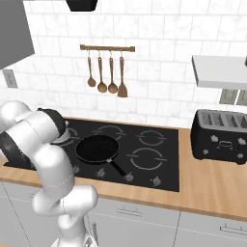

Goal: Pick the kettle from the counter and place it on a stove burner. Then turn the burner on.

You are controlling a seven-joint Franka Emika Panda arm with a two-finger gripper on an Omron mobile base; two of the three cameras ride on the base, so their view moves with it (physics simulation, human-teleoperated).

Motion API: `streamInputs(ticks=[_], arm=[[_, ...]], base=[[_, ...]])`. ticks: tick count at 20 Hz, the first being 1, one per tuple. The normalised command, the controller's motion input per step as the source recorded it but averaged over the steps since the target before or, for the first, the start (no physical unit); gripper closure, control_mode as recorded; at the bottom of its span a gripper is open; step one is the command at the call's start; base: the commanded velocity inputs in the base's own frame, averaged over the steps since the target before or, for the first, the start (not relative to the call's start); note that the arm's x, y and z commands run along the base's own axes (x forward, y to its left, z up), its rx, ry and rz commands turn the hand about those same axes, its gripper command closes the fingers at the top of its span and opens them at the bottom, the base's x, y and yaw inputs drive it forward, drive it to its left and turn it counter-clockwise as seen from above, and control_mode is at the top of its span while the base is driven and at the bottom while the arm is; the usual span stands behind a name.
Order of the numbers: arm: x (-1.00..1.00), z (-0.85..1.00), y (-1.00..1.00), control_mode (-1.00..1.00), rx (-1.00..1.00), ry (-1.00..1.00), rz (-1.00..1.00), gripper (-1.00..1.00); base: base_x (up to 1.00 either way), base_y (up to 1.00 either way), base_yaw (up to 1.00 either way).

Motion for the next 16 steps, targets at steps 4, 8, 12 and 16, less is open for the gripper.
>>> streamInputs(ticks=[4, 8, 12, 16], arm=[[-0.76, 0.73, -0.13, -1.0, 0.23, -0.02, 0.01, -1.0], [-0.5, 0.87, -0.07, -1.0, 0.18, 0.02, 0.08, -1.0], [-0.49, 0.38, -0.04, -1.0, 0.02, 0.18, 0.16, -1.0], [-0.48, -0.12, -0.03, -1.0, -0.03, 0.24, 0.23, -1.0]], base=[[0.0, 0.0, 0.0], [0.0, 0.0, 0.0], [0.0, 0.0, 0.0], [0.0, 0.0, 0.0]])
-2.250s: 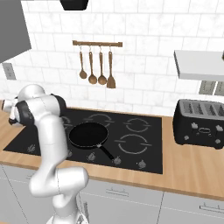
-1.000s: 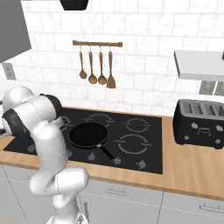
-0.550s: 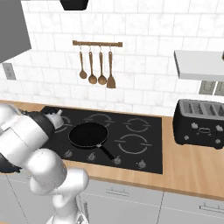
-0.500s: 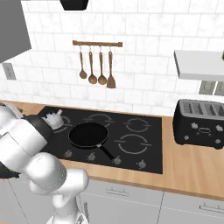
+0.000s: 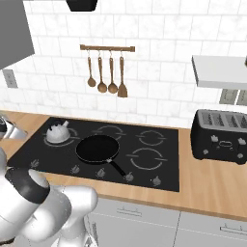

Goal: Pick the kettle from the counter and place it on a stove burner. Then turn the burner on.

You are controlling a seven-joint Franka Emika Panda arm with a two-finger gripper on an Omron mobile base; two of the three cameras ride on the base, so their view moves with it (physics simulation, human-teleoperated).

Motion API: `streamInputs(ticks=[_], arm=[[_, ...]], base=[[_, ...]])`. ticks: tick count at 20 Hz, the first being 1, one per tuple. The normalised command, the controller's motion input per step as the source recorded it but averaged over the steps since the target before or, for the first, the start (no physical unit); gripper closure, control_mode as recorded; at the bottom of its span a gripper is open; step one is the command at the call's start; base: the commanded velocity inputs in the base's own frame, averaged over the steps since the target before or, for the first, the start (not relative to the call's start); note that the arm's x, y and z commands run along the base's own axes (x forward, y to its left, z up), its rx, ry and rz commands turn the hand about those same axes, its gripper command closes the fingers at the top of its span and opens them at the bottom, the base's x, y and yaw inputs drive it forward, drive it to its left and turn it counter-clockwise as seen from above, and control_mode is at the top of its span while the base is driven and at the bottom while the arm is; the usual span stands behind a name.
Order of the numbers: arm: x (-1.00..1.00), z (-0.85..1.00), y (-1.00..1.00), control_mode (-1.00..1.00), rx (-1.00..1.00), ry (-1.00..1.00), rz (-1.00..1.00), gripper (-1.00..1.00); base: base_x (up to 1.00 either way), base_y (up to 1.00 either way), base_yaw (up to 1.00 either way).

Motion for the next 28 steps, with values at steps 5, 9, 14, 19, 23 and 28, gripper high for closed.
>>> streamInputs(ticks=[5, 9, 14, 19, 23, 28], arm=[[-0.55, -0.04, -0.09, -1.0, -0.03, 0.21, 0.24, -1.0], [-0.53, 0.0, -0.03, -1.0, 0.0, 0.32, 0.23, -1.0], [-0.27, -0.04, 0.0, -1.0, 0.0, 0.41, 0.18, -1.0], [-0.04, -0.28, 0.0, -1.0, 0.0, 0.37, 0.14, -1.0], [0.0, -0.39, 0.01, -1.0, -0.03, 0.29, 0.03, -1.0], [0.0, -0.37, 0.0, -1.0, -0.13, 0.09, -0.04, -1.0]], base=[[0.0, 0.0, 0.0], [0.0, 0.0, 0.0], [0.0, 0.0, 0.0], [0.0, 0.0, 0.0], [0.0, 0.0, 0.0], [0.0, 0.0, 0.0]])
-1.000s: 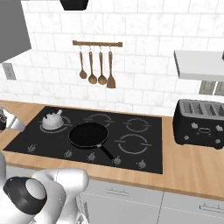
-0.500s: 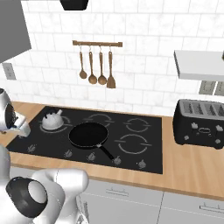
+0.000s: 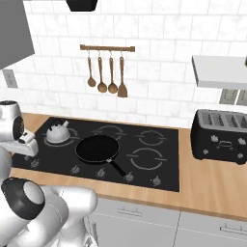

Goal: Pick the kettle from the counter and place it on a stove burner. Then turn the burner on.

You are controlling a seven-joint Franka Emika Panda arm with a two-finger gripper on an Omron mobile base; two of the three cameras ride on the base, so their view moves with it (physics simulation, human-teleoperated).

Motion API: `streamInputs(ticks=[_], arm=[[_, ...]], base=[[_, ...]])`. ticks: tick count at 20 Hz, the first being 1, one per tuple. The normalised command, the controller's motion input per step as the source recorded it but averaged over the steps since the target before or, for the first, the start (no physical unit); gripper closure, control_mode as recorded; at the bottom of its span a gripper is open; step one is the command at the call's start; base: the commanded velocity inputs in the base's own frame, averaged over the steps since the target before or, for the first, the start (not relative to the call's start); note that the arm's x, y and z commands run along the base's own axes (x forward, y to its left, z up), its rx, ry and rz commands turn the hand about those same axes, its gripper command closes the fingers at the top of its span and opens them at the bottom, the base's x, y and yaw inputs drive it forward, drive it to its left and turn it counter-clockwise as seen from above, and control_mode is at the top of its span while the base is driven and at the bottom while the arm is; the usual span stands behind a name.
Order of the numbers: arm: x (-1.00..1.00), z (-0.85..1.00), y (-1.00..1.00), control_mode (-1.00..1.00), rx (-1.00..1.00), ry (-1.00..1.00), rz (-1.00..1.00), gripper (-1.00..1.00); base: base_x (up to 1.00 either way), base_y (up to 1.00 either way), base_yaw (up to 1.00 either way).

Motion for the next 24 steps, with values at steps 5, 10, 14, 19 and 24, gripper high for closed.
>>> streamInputs(ticks=[5, 10, 14, 19, 24], arm=[[0.0, -0.31, 0.0, -1.0, -0.16, 0.0, -0.11, -1.0], [0.02, -0.09, 0.0, -1.0, -0.05, 0.0, -0.07, -1.0], [0.14, -0.08, 0.0, -1.0, 0.0, 0.0, -0.01, -1.0], [0.23, -0.32, -0.04, -1.0, -0.02, 0.0, 0.0, -1.0], [0.29, -0.31, -0.03, -1.0, -0.01, 0.0, 0.0, -1.0]], base=[[0.0, 0.0, 0.0], [0.0, 0.0, 0.0], [0.0, 0.0, 0.0], [0.0, 0.0, 0.0], [0.0, 0.0, 0.0]])
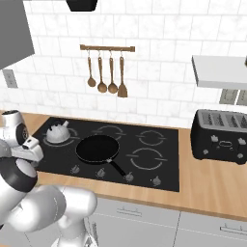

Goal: Pick the kettle from the counter and place it on a stove burner. Then turn the burner on.

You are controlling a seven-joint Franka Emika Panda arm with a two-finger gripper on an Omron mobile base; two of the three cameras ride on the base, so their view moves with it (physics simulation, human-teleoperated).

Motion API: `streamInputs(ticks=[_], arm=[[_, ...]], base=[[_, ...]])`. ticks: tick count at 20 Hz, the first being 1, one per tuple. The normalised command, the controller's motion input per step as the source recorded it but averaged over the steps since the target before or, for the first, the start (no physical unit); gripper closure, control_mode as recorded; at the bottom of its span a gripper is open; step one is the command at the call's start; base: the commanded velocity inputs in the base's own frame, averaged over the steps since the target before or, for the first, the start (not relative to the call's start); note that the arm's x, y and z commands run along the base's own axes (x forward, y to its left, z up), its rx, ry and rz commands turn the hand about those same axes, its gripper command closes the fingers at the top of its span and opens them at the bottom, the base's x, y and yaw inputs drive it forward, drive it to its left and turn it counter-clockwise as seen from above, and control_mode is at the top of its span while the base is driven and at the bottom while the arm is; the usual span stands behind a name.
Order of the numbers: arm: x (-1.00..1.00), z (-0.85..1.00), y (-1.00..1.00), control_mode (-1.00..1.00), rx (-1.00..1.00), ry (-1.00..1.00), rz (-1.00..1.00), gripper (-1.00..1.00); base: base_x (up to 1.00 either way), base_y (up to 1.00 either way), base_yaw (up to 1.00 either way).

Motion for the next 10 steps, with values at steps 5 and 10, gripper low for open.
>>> streamInputs(ticks=[5, 10], arm=[[0.33, -0.29, 0.0, -1.0, 0.0, 0.0, 0.0, -1.0], [0.31, -0.31, 0.0, -1.0, -0.01, 0.0, 0.0, -1.0]], base=[[0.0, 0.0, 0.0], [0.0, 0.0, 0.0]])
